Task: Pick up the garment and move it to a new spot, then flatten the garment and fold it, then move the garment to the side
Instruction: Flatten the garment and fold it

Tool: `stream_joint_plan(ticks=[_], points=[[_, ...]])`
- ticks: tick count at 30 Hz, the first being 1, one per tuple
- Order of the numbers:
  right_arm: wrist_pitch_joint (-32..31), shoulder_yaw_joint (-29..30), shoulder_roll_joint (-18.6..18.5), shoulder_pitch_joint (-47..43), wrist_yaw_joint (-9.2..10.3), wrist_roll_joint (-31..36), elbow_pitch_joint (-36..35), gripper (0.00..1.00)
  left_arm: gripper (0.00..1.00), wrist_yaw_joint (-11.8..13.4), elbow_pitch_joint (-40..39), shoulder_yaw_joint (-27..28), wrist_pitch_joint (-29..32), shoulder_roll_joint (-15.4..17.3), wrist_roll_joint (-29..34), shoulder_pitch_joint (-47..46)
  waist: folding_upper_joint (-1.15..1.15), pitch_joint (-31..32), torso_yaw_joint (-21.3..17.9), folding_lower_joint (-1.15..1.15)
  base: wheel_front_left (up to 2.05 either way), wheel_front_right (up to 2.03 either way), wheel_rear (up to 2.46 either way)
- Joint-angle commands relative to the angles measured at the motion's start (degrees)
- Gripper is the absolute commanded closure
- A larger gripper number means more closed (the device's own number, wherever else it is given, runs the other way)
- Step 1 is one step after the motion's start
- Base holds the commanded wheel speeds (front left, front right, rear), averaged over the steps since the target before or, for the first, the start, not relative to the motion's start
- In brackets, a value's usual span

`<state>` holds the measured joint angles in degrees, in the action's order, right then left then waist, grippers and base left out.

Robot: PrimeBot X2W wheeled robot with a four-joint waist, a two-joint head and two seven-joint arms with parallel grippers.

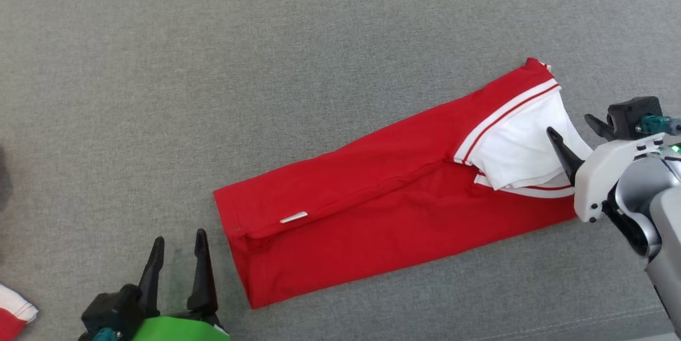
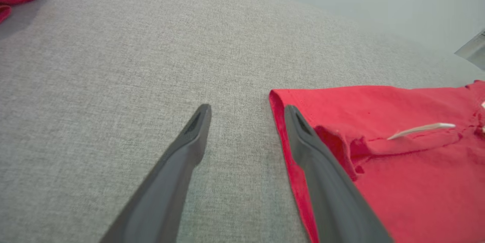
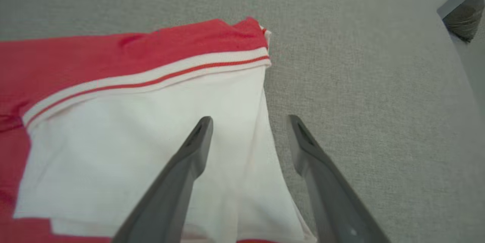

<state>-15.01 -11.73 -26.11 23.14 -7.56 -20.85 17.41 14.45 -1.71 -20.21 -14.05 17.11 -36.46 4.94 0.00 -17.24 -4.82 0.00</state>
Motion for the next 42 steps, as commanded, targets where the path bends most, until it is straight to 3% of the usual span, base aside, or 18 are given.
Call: stream_joint_plan(ticks=[1, 3, 11, 17, 23, 24, 25, 26, 32, 35, 42], points=[[-0.45, -0.14, -0.59, 1.45, 0.14, 0.81, 2.15, 0.0, 0.0, -0.48, 0.24, 0.14, -0.59, -0.62, 1.34, -1.91, 0.0, -0.74, 1.33, 0.0, 0.0, 0.0, 0.0], [-1.11, -1.88, 0.65, 3.05, 0.07, 2.46, 5.85, 0.0, 0.0, -1.42, 1.1, -0.16, -0.97, -2.05, 3.33, -2.68, 0.0, -0.9, 2.37, 0.0, 0.0, 0.0, 0.0], [-1.01, -3.96, -0.37, 4.82, 0.14, 3.45, 19.41, 0.0, 0.0, -5.86, 3.26, 2.04, -1.14, -8.63, 8.9, -2.19, 0.0, -0.89, 6.16, 0.0, 0.0, 0.0, 0.0], [-0.67, -4.69, -1.08, 4.67, 0.2, 0.37, 25.07, 0.0, 0.0, -8.51, 4.58, 4.9, -1.15, -10.81, 11.92, -0.92, 0.0, -0.4, 7.5, 0.0, 0.0, 0.0, 0.0], [-4.11, -7.69, -0.01, 3.04, 0.13, -5.81, 27.97, 0.0, 0.0, -10.73, 5.37, 7.21, -1.16, -12.26, 14.21, -0.17, 0.0, 0.33, 8.15, 0.0, 0.0, 0.0, 0.0], [-3.57, -9.08, 0.59, 2.83, 0.04, -7.76, 26.79, 0.57, 0.0, -11.09, 5.57, 7.64, -1.15, -12.49, 14.31, -0.1, 0.0, 0.43, 8.16, 0.0, 0.0, 0.0, 0.0], [-2.77, -10.15, 1.4, 2.56, -0.27, -10.95, 25.47, 0.57, 0.0, -11.42, 5.81, 7.92, -1.15, -12.78, 14.63, -0.09, 0.0, 0.53, 8.17, 0.0, 0.0, 0.0, 0.0], [-3.96, -11.89, 1.86, 1.9, -0.31, -13.36, 24.59, 1.0, 0.0, -11.64, 6.04, 8.02, -1.16, -13.03, 14.9, -0.15, 0.0, 0.59, 8.23, 0.0, 0.0, 0.0, 0.0], [2.59, -11.58, -4.49, 3.05, 0.08, -24.96, 21.36, 1.0, 0.0, -13.29, 6.84, 8.97, -1.15, -13.76, 15.69, -0.56, 0.0, 0.91, 8.44, 0.0, 0.0, 0.0, 0.0], [5.17, -8.61, -11.44, 2.88, 0.22, -29.41, 21.94, 1.0, 0.0, -13.83, 7.67, 9.66, -1.15, -13.94, 15.8, -0.3, 0.0, 0.9, 8.94, 0.0, 0.0, 0.0, 0.0], [7.98, -1.42, -22.22, 0.48, 0.13, -34.91, 24.23, 1.0, 0.0, -14.36, 9.14, 9.66, -1.15, -14.12, 15.43, -0.2, 0.0, 1.09, 9.64, 0.0, 0.0, 0.0, 0.0]])
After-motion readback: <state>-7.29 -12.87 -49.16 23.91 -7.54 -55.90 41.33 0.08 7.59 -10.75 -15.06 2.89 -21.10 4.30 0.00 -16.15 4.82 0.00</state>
